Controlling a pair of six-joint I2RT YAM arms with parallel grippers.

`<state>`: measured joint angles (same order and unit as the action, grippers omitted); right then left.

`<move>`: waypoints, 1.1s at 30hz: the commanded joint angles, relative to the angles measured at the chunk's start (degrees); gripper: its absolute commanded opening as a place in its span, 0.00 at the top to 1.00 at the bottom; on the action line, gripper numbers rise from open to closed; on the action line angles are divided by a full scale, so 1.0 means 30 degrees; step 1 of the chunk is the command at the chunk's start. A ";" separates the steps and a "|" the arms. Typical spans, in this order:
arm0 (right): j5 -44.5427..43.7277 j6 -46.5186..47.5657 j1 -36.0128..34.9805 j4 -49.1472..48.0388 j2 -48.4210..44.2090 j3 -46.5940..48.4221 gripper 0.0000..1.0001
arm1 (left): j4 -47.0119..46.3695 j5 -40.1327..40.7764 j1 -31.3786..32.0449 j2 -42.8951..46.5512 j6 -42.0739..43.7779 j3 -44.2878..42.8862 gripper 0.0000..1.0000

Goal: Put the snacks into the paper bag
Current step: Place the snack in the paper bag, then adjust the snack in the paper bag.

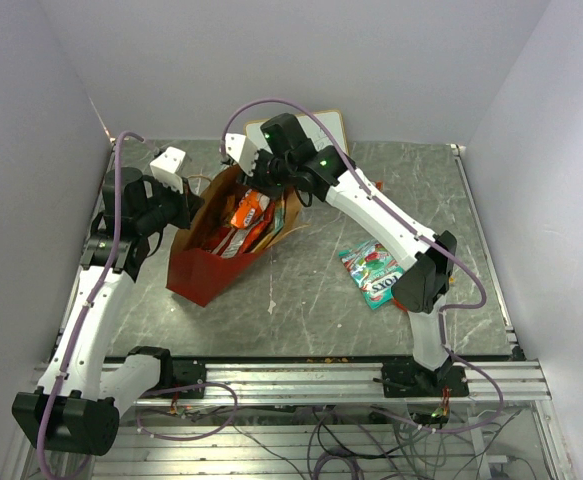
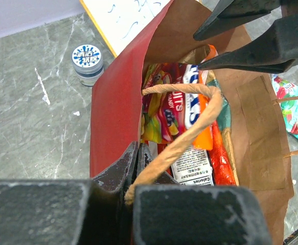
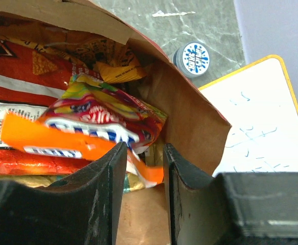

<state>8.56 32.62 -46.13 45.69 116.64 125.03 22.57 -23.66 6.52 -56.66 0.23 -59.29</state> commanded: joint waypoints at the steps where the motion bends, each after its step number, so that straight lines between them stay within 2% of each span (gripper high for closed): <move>1: 0.0067 -0.0063 0.0044 -0.0086 -0.0613 0.0091 0.65 | -0.0873 -0.0725 -0.0094 0.0411 0.0048 -0.0115 0.93; 14: 0.0605 -0.0572 0.0576 0.0747 -0.1611 -0.1804 0.60 | -0.0868 -0.0705 -0.0095 0.0293 0.0136 -0.0138 0.93; 21: 0.1224 0.0214 0.0707 0.1478 -0.3036 -0.2910 0.58 | -0.0960 -0.0470 -0.0095 0.0264 0.0302 0.0045 0.93; 33: 0.0962 0.1323 0.0782 0.3007 -0.1326 -0.2588 0.58 | -0.0843 -0.0403 -0.0123 0.0226 0.0378 -0.0042 0.93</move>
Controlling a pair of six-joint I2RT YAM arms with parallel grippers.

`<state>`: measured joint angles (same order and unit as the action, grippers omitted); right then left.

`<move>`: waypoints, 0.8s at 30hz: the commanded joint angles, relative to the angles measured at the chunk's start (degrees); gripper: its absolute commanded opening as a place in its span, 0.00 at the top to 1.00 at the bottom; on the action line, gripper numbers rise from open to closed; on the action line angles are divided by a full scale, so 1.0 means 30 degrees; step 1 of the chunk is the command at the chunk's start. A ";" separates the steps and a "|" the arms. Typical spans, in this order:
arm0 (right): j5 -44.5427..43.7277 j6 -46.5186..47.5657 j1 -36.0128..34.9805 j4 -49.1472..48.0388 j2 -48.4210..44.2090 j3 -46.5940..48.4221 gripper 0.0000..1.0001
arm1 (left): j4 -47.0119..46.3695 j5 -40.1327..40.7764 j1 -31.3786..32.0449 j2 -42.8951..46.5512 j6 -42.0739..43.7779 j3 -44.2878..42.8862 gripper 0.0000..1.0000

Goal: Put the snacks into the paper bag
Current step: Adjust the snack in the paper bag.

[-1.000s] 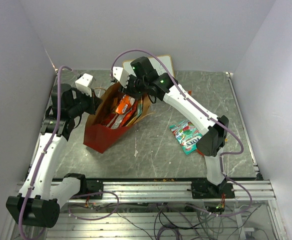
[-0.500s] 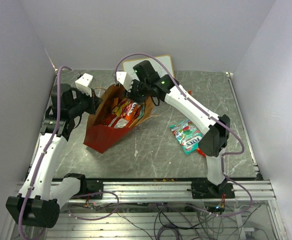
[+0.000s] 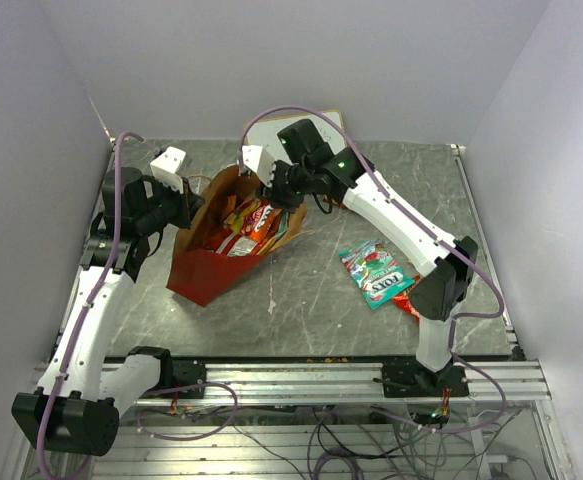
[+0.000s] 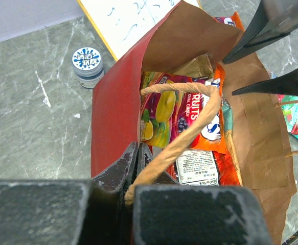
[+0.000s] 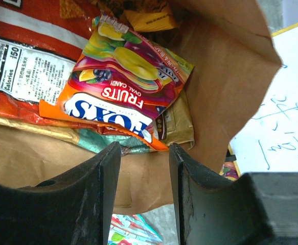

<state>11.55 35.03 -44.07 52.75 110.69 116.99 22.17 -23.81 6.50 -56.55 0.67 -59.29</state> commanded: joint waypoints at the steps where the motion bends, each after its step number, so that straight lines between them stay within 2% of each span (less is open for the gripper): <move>1: -0.0059 0.0539 0.0101 0.0604 0.0733 0.0046 0.58 | -0.0686 -0.0353 -0.0117 0.0215 0.0226 -0.0042 0.93; 14: 0.0301 0.0189 0.0066 -0.0571 0.3543 0.1476 0.59 | -0.0682 -0.0353 -0.0117 0.0081 0.0309 -0.0075 0.93; 24: 0.0828 -0.1584 0.0056 -0.3756 0.3802 0.1098 0.59 | -0.0739 -0.0368 -0.0117 -0.0109 0.0353 -0.0042 0.93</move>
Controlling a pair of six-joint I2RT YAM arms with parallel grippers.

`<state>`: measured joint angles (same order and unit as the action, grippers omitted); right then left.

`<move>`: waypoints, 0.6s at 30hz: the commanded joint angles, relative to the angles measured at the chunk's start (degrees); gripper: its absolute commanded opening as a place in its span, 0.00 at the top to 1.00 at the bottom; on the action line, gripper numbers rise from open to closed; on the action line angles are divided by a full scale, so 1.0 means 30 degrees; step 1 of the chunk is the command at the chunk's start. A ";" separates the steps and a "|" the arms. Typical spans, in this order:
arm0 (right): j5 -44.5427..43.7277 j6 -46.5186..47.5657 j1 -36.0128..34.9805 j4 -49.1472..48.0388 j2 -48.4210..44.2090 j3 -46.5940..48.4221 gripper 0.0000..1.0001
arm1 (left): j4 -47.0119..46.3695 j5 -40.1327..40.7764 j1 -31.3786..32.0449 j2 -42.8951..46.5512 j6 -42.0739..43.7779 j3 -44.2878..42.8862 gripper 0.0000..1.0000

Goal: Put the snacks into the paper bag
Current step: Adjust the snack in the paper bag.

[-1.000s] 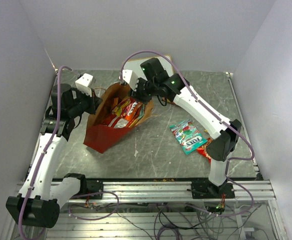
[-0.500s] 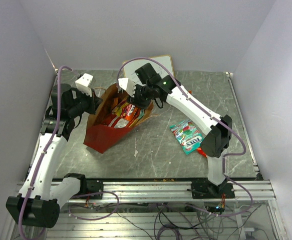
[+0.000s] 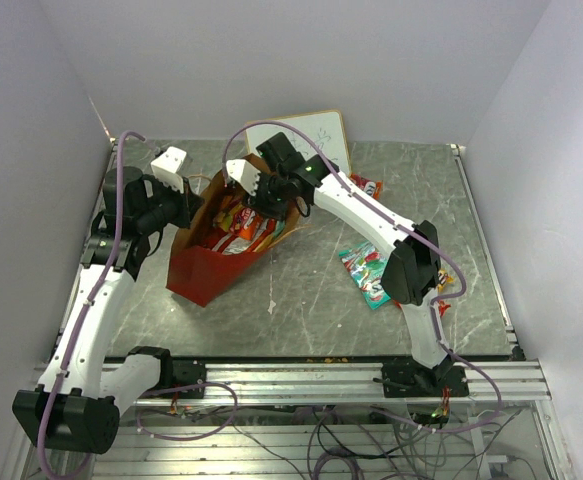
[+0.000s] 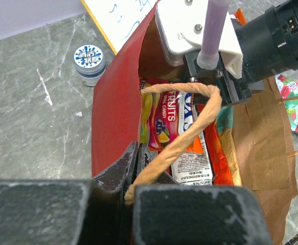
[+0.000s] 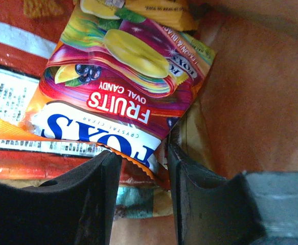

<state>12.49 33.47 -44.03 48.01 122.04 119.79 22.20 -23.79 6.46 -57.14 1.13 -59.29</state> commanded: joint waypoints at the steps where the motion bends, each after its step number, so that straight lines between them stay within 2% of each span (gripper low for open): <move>1: 0.0629 -0.1151 0.0056 -0.2402 -0.0110 0.0063 0.59 | -0.0748 -0.0359 -0.0102 0.0085 0.0191 -0.0042 0.93; 12: 0.1459 -0.1849 0.0488 -0.3325 -0.3868 -0.0811 0.54 | -0.0807 -0.0316 -0.0102 -0.0106 0.0135 -0.0038 0.93; 18: 0.2303 -0.3009 0.2104 -0.4286 -0.6449 -0.1829 0.50 | -0.0865 -0.0376 -0.0102 -0.0126 0.0035 -0.0073 0.93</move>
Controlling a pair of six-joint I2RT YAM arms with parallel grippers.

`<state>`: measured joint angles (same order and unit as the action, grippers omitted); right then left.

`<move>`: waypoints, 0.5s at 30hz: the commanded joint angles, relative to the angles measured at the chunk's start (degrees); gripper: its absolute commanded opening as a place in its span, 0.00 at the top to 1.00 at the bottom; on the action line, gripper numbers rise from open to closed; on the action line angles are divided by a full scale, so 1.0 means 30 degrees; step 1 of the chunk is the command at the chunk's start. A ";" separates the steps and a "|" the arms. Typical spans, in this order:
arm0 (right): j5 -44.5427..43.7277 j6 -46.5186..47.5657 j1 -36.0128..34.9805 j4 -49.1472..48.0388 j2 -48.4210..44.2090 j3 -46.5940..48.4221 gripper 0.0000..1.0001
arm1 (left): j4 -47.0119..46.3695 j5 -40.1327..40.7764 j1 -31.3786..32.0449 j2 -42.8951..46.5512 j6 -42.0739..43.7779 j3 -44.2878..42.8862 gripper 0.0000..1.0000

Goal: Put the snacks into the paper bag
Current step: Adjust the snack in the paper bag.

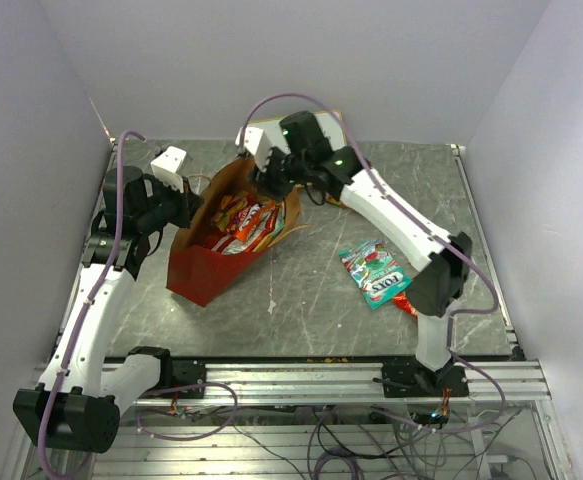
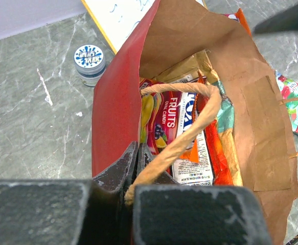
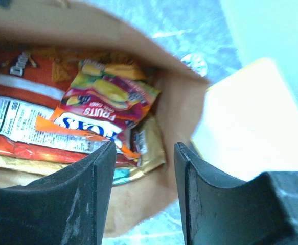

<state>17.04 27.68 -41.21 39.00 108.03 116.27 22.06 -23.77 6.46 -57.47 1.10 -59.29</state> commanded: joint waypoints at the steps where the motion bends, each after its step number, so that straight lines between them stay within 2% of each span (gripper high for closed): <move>1: 0.1095 -0.1320 0.1586 -0.1528 -0.2181 -0.0972 0.49 | -0.0803 -0.0388 -0.0102 -0.0030 0.0072 -0.0072 0.93; 4: 0.2486 -0.2300 0.3167 -0.2595 -0.3518 -0.2272 0.45 | -0.0831 -0.0370 -0.0102 -0.0023 0.0101 -0.0043 0.93; 7: 0.3739 -0.3194 0.5178 -0.3550 -0.4645 -0.3832 0.38 | -0.0851 -0.0416 -0.0102 -0.0060 0.0123 -0.0071 0.93; 15: 0.5041 -0.5228 0.9579 -0.5236 -0.5937 -0.7503 0.33 | -0.0734 -0.0478 -0.0102 -0.0109 0.0163 -0.0160 0.93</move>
<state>29.12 16.86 -16.73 27.00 91.94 97.47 22.06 -23.79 6.46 -57.82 1.13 -59.29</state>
